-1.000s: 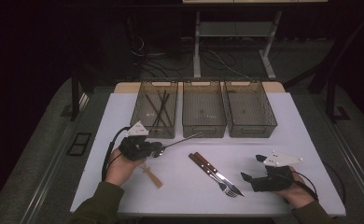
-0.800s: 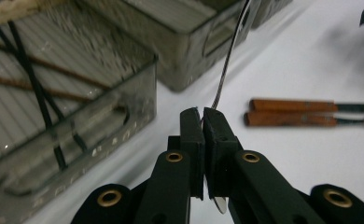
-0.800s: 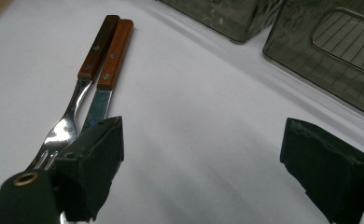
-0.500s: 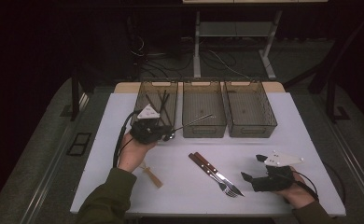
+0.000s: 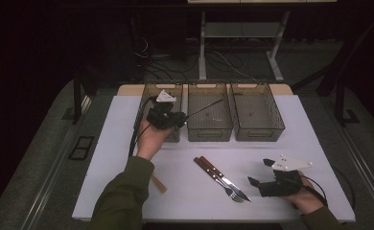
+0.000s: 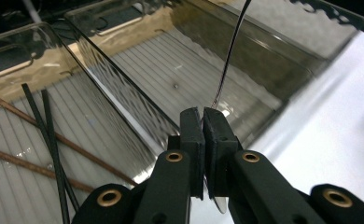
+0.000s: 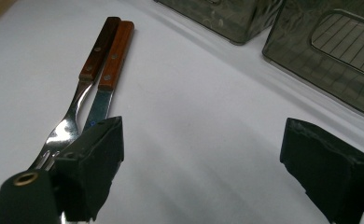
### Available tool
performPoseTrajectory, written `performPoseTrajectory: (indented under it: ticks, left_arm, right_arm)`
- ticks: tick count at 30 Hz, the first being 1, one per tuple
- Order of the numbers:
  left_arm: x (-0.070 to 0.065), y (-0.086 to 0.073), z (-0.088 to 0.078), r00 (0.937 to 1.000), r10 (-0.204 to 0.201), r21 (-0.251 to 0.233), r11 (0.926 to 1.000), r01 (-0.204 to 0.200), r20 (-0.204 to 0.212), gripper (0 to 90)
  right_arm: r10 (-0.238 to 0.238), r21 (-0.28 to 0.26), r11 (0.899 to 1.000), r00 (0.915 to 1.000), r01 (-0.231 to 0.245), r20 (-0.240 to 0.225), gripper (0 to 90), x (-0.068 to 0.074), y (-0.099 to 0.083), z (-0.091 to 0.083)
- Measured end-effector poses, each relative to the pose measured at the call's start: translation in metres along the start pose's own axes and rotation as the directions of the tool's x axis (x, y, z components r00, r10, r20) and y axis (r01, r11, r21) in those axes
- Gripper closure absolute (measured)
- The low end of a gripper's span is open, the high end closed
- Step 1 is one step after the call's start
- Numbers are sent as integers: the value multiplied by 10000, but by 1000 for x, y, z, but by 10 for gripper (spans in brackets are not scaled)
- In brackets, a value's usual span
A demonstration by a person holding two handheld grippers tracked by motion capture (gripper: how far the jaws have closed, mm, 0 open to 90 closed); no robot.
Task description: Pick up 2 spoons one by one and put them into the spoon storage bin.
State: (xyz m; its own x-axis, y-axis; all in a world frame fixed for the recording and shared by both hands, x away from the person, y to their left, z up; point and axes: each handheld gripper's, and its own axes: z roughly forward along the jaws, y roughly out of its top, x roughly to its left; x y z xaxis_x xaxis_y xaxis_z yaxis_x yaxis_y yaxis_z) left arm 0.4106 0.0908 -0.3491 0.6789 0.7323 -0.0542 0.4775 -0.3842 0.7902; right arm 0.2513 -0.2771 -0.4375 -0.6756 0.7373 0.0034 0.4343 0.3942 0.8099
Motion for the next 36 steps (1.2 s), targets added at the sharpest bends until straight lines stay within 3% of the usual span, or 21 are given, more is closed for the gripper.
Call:
performPoseTrajectory:
  ticks: [8,17,25,27,36]
  left_arm:
    - [-1,11,30,9991,-217,168,9996,223,-358,869]
    - [-4,13,58,9947,-611,451,9969,650,-823,868]
    - [-5,11,66,9961,-453,869,9949,518,-752,862]
    - [-5,10,67,9959,-496,761,9956,554,-761,793]
    - [-6,11,63,9971,-614,449,9970,633,-441,723]
  right_arm:
    - [-9,-56,10000,10000,9,-37,135,-2,0,-1]
    - [23,-71,10000,10000,-24,-46,136,-2,-1,-2]
    - [-2,-67,10000,10000,1,-65,135,-2,-1,-2]
    - [9,-76,10000,10000,-10,-67,136,-2,-1,-2]
    - [-60,-62,10000,9999,60,-80,135,-2,-1,-2]
